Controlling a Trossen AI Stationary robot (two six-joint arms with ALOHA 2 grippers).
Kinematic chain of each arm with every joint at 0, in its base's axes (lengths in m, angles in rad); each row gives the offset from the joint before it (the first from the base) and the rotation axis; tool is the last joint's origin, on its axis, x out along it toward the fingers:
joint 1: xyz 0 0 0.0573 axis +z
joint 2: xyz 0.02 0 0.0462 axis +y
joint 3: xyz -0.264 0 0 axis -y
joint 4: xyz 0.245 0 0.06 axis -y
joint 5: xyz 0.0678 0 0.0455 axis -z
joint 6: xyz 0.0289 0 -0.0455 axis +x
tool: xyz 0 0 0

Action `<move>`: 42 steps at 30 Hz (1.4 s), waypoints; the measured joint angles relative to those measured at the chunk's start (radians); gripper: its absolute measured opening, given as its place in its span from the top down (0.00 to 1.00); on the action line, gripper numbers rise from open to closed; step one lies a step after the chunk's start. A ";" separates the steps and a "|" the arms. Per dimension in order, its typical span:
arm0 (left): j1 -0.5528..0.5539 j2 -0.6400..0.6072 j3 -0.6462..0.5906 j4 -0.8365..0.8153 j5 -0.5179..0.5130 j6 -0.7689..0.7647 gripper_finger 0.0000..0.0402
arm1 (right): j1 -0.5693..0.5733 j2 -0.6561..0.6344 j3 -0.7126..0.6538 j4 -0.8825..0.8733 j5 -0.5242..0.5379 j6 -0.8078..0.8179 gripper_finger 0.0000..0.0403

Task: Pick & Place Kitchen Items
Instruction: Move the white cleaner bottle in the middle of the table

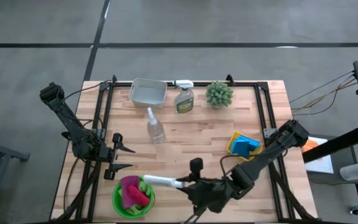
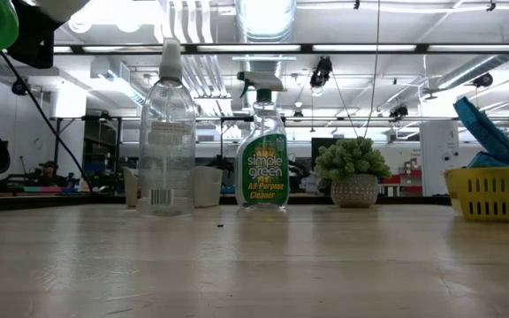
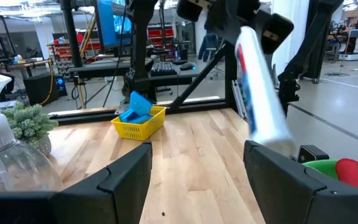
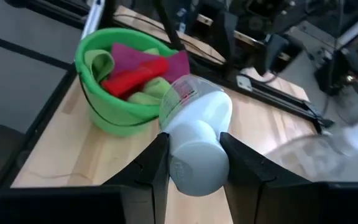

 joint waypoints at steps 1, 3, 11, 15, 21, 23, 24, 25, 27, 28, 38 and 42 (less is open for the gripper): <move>0.000 0.000 0.000 0.000 0.000 0.000 0.37 | -0.007 0.000 -0.016 0.034 -0.014 -0.015 0.73; 0.000 0.000 0.000 0.000 0.000 0.000 0.37 | -0.020 -0.001 -0.050 0.105 -0.036 -0.051 0.73; 0.000 0.000 0.000 0.000 0.000 0.003 0.37 | -0.058 -0.006 -0.130 0.345 -0.125 -0.202 0.73; 0.000 0.000 0.000 -0.001 0.000 0.003 0.37 | -0.071 -0.023 -0.148 0.408 -0.136 -0.254 0.73; 0.000 0.000 0.000 -0.001 0.000 0.003 0.37 | -0.086 -0.066 -0.144 0.402 -0.112 -0.304 0.73; 0.000 0.000 0.000 -0.002 0.000 0.002 0.37 | -0.095 -0.088 -0.144 0.329 -0.094 -0.291 0.73; 0.000 0.000 0.000 -0.001 0.000 0.002 0.37 | -0.100 -0.103 -0.144 0.276 -0.080 -0.263 0.73; 0.000 0.000 0.000 -0.002 0.000 0.002 0.37 | -0.107 -0.114 -0.143 0.217 -0.064 -0.232 0.73; 0.000 0.000 0.000 -0.002 0.000 0.002 0.37 | -0.129 -0.136 -0.143 0.112 -0.057 -0.165 0.73; 0.000 0.000 0.000 -0.002 0.000 0.002 0.37 | -0.139 -0.146 -0.144 0.061 -0.057 -0.135 0.73; 0.000 0.000 0.000 0.001 0.000 0.000 0.37 | -0.324 -0.177 -0.143 -0.279 -0.132 0.030 0.73; 0.000 0.000 0.000 0.001 0.000 -0.001 0.37 | -0.412 -0.179 -0.143 -0.329 -0.217 0.029 0.73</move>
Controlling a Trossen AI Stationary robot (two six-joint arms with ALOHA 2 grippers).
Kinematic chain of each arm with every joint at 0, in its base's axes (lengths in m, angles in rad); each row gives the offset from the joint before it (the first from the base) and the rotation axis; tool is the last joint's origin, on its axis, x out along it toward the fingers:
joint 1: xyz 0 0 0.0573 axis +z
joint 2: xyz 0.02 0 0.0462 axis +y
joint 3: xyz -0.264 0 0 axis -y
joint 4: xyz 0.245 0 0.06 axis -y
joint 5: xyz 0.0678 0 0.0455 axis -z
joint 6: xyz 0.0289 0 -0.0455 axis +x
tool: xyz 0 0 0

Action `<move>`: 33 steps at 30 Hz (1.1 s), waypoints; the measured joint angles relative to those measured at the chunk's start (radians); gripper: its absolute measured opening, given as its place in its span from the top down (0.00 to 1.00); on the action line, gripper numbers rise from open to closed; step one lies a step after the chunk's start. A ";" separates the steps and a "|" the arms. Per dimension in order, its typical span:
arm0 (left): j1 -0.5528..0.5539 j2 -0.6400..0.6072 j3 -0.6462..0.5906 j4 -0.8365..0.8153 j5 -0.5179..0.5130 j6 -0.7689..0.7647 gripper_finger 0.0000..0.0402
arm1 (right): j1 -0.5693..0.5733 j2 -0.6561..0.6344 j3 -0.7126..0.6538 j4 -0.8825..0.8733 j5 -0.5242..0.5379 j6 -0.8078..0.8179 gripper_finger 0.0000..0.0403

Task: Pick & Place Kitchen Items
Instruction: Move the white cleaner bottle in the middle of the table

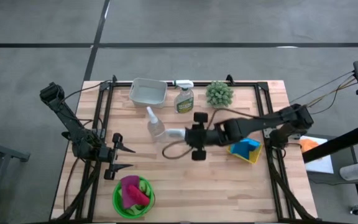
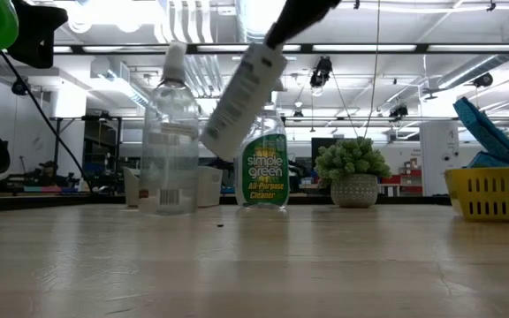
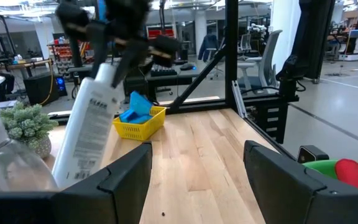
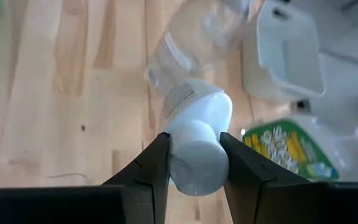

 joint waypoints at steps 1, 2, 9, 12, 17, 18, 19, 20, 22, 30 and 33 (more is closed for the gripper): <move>0.000 0.000 0.000 0.000 0.000 0.000 0.37 | -0.022 -0.001 0.000 -0.015 -0.024 -0.002 0.73; 0.000 0.000 0.000 0.000 0.000 0.000 0.37 | -0.045 -0.002 0.000 -0.030 -0.050 -0.008 0.73; 0.000 0.000 0.000 -0.002 0.000 0.000 0.37 | -0.182 0.000 0.000 -0.134 -0.185 -0.011 0.73; 0.000 0.000 0.000 -0.002 0.000 0.000 0.37 | -0.220 0.000 0.001 -0.173 -0.247 -0.020 0.73; 0.000 0.000 0.000 -0.002 0.000 -0.008 0.37 | -0.273 0.000 0.016 -0.244 -0.356 -0.023 0.73; 0.000 0.000 0.000 -0.002 0.000 -0.009 0.37 | -0.281 0.000 0.022 -0.259 -0.368 -0.023 0.73; 0.000 0.000 0.000 -0.002 0.000 -0.012 0.37 | -0.285 0.000 0.027 -0.275 -0.377 -0.022 0.73; 0.000 0.000 0.000 -0.002 0.000 -0.020 0.37 | -0.289 0.001 0.033 -0.292 -0.382 -0.020 0.73; 0.000 0.000 0.000 -0.002 0.000 -0.027 0.37 | -0.294 0.004 0.049 -0.331 -0.388 -0.014 0.73; 0.000 0.000 0.000 -0.002 0.000 -0.027 0.37 | -0.292 0.014 0.050 -0.369 -0.438 0.020 0.73; 0.000 0.000 0.000 -0.002 0.000 -0.027 0.37 | -0.290 0.039 0.050 -0.396 -0.447 0.036 0.73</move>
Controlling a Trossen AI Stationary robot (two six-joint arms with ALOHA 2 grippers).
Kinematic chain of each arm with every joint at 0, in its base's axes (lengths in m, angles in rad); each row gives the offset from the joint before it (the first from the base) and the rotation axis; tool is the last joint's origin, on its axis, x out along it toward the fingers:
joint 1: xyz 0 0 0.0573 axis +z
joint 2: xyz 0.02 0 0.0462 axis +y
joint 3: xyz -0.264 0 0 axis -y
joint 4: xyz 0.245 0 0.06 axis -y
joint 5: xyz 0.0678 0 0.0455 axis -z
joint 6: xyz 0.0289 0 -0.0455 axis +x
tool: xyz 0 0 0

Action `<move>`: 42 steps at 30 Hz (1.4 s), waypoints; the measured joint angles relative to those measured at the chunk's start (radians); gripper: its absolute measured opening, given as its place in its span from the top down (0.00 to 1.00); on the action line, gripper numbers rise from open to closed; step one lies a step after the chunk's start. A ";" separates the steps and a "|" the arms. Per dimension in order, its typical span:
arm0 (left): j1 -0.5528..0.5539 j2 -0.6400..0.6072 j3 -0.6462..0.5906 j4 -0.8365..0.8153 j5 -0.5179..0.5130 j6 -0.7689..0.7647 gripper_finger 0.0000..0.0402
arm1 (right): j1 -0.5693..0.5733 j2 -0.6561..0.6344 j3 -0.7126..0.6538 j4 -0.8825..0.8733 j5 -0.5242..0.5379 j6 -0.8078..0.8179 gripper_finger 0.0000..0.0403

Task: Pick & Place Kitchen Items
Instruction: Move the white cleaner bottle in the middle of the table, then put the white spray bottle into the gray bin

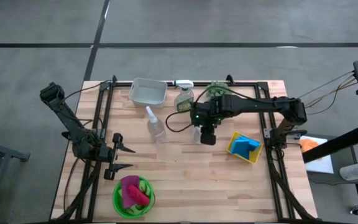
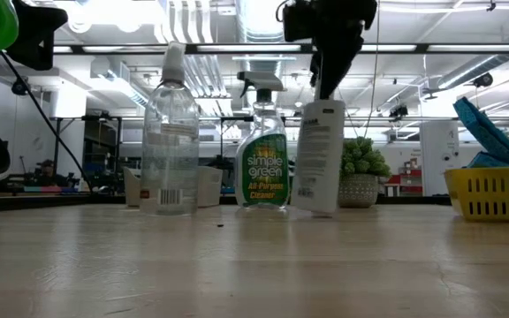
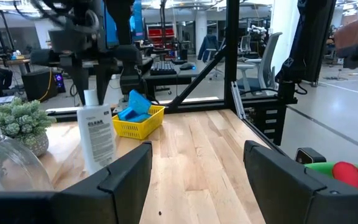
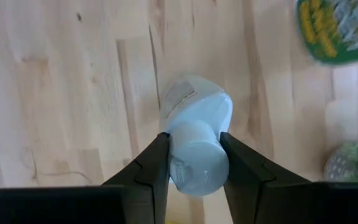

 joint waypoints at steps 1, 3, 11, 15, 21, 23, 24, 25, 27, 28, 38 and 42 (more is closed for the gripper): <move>0.000 0.000 0.000 0.000 0.000 0.000 0.37 | 0.002 0.011 0.000 -0.014 0.002 0.002 0.73; 0.000 0.000 0.000 0.000 0.000 0.000 0.37 | 0.002 0.022 0.003 -0.020 0.002 0.006 0.73; 0.000 0.000 0.000 -0.001 0.000 0.008 0.37 | 0.003 0.057 0.047 -0.033 0.003 0.008 0.73; 0.000 0.000 0.000 -0.001 0.000 0.009 0.37 | 0.003 0.064 0.088 -0.032 0.008 0.034 0.59; 0.000 0.000 0.000 -0.004 0.000 0.010 0.37 | 0.004 0.061 0.129 -0.031 0.050 0.046 0.27; 0.000 0.000 0.000 -0.004 0.000 0.012 0.37 | 0.005 0.062 0.142 -0.029 0.073 0.046 0.22; 0.000 0.000 0.000 -0.004 0.000 0.013 0.37 | 0.006 0.060 0.149 -0.027 0.090 0.046 0.20; 0.000 0.000 0.000 -0.004 0.000 0.021 0.37 | 0.008 0.057 0.155 -0.017 0.109 0.044 0.19; 0.000 0.000 0.000 -0.001 0.000 0.028 0.37 | 0.017 0.048 0.159 0.037 0.138 0.023 0.18; 0.000 0.000 0.000 0.004 0.000 0.030 0.37 | 0.024 0.043 0.159 0.081 0.146 0.003 0.18; 0.000 0.000 0.000 0.034 0.000 0.061 0.37 | 0.119 0.018 -0.012 1.069 0.024 -0.247 0.17; 0.000 0.000 0.000 0.044 -0.003 0.077 0.37 | 0.147 0.019 -0.220 1.602 -0.068 -0.303 0.17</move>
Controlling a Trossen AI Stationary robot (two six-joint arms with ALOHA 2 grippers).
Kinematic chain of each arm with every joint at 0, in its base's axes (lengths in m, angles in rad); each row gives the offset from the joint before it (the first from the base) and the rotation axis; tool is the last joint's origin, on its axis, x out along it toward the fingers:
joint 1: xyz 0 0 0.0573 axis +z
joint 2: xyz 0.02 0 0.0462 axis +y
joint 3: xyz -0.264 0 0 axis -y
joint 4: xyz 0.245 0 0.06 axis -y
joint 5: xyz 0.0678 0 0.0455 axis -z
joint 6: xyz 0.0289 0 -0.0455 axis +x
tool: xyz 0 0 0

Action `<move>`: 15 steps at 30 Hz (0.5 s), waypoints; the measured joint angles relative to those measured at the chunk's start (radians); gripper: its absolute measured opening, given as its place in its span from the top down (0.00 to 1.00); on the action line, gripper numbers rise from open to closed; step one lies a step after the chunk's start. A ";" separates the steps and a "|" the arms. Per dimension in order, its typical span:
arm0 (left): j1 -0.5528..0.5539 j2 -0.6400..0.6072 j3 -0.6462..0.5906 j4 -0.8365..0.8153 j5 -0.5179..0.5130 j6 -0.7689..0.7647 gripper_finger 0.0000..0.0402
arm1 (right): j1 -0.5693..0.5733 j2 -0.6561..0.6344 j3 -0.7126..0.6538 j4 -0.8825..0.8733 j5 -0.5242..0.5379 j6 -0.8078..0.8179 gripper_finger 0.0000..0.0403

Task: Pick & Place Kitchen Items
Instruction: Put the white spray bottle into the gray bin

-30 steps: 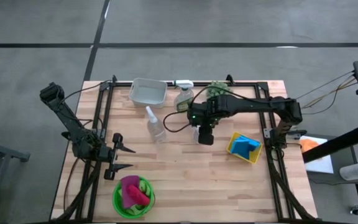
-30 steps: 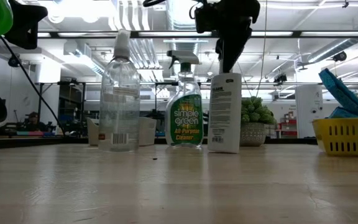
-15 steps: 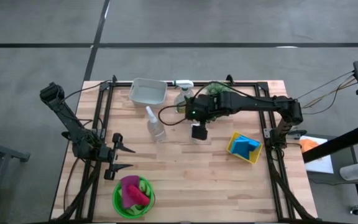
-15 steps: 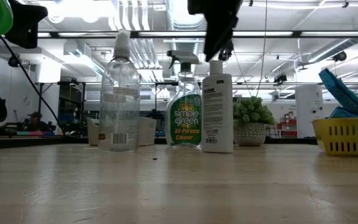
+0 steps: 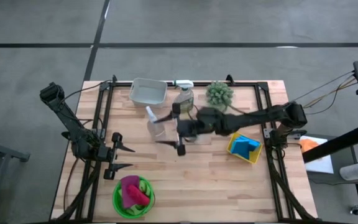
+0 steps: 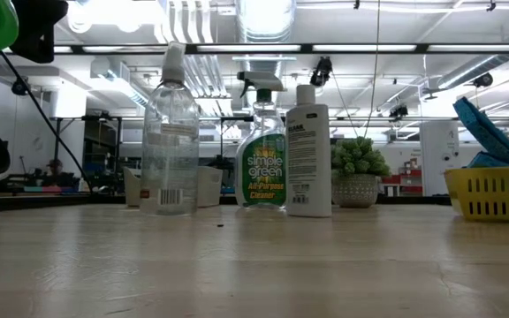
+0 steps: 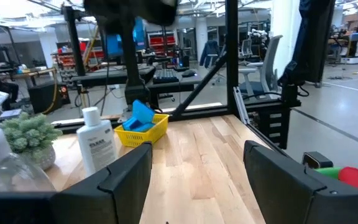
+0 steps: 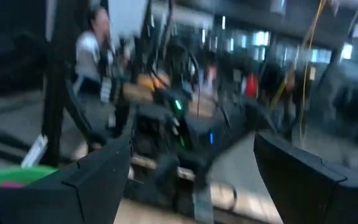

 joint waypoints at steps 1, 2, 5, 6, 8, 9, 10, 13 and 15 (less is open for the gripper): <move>0.000 0.000 0.000 0.007 -0.004 0.005 0.37 | 0.007 0.000 -0.047 0.090 -0.003 -0.014 0.17; 0.001 0.000 0.000 0.017 -0.006 0.015 0.37 | 0.011 -0.005 -0.091 0.149 -0.004 -0.023 0.17; 0.005 0.000 0.000 0.048 -0.011 0.058 0.37 | 0.021 -0.052 -0.194 0.182 0.015 -0.033 0.17; 0.009 0.000 0.000 0.061 -0.012 0.071 0.37 | 0.025 -0.076 -0.226 0.174 0.027 -0.032 0.17; 0.026 0.000 0.000 0.081 -0.012 0.081 0.37 | 0.040 -0.139 -0.290 0.151 0.069 -0.021 0.17; 0.039 0.000 0.000 0.086 -0.012 0.079 0.37 | 0.048 -0.168 -0.325 0.139 0.085 -0.013 0.17; 0.054 0.000 0.000 0.087 -0.011 0.072 0.37 | 0.060 -0.197 -0.359 0.138 0.103 -0.006 0.17; 0.127 0.000 0.001 0.094 0.035 0.061 0.37 | 0.097 -0.286 -0.472 0.131 0.162 0.017 0.17; 0.196 0.000 0.017 0.087 0.097 0.058 0.37 | 0.128 -0.342 -0.540 0.137 0.224 0.031 0.17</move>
